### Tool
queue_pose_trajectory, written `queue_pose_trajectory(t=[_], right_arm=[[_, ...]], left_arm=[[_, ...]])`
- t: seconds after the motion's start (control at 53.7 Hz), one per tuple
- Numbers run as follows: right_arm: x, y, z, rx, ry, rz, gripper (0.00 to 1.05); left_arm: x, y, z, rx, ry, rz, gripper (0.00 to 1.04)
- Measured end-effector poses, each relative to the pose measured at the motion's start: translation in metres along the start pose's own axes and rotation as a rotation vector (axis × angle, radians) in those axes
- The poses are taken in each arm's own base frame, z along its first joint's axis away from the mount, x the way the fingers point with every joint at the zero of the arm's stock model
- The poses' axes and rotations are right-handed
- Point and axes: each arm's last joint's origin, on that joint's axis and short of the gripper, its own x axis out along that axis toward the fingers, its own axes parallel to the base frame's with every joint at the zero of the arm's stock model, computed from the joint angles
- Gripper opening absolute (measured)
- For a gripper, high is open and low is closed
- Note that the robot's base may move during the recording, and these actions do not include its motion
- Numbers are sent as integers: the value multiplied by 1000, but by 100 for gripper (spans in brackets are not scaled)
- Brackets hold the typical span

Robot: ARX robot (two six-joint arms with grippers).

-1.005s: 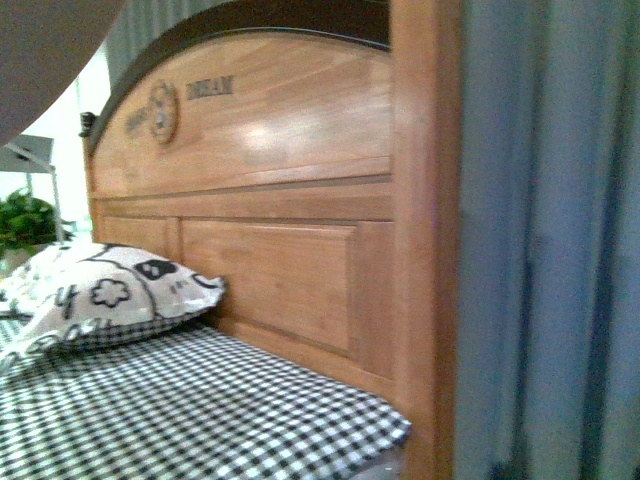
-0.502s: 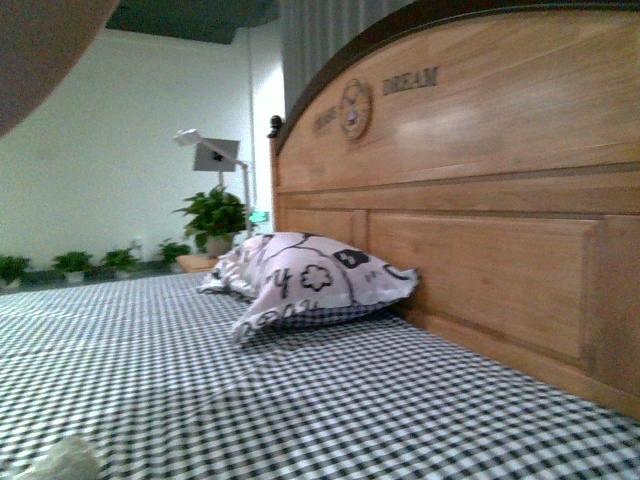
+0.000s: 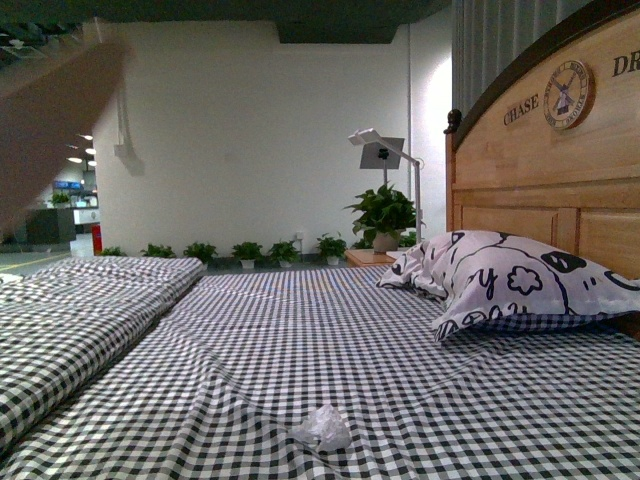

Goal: Clean up trash

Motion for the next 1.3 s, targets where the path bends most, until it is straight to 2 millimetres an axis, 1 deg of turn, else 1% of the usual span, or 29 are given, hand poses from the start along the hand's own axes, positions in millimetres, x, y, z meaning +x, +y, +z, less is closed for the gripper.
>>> queue_pose_trajectory(t=[0.074,0.167,0.223,0.298,0.354,0.502,0.577,0.93,1.303], right_arm=[[0,0,0,2,-2,0,21],[-1,-1,1,4,-5,3,21],[-1,-1,1,4,-5,3,21],[-1,-1,1,4,-5,3,21],[-1,-1,1,4,-5,3,21],[-1,-1,1,4,-5,3,21],[-1,-1,1,4,-5,3,21],[-1,-1,1,4,-5,3,21],[-1,-1,1,4,-5,3,21]], left_arm=[[16,5,2,19,88,-33,27],[43,14,9,103,115,-93,27],[58,16,12,181,107,-160,27],[78,17,9,291,138,-268,27],[87,17,3,330,181,-321,27],[99,15,-7,428,253,-432,27],[108,15,-10,484,273,-474,27],[142,11,-19,599,300,-532,27],[162,4,-34,635,319,-563,27]])
